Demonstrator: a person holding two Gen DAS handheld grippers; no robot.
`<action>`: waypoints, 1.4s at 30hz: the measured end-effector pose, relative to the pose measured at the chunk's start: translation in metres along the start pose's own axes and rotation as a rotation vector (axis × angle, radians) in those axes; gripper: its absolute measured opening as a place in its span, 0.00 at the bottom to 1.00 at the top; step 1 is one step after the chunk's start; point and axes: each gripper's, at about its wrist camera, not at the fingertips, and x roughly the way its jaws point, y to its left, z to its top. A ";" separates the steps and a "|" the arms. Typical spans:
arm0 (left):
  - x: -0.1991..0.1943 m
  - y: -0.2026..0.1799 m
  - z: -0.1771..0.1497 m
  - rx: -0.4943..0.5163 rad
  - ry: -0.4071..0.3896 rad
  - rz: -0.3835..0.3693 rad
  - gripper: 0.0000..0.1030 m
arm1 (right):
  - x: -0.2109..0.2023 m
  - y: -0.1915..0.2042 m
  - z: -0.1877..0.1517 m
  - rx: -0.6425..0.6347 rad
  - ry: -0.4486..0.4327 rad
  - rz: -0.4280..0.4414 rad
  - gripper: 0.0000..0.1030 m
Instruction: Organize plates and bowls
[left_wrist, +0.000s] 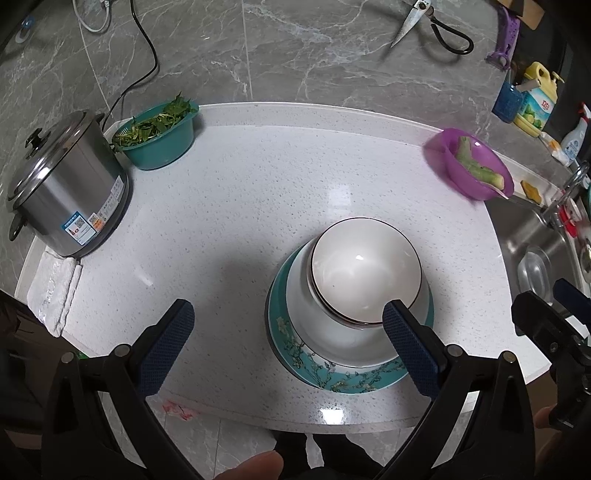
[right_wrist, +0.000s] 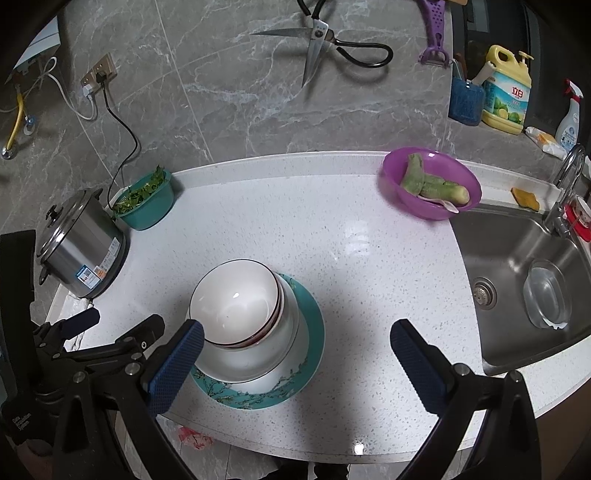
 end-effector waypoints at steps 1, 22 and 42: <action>0.000 0.000 0.000 0.000 -0.001 0.000 1.00 | 0.001 0.000 0.000 0.000 0.004 -0.003 1.00; 0.001 -0.002 0.000 -0.004 0.000 0.012 1.00 | 0.007 0.002 0.001 -0.013 0.016 -0.024 1.00; 0.007 -0.004 0.001 -0.002 0.004 0.010 1.00 | 0.012 0.002 0.005 -0.036 0.023 -0.027 1.00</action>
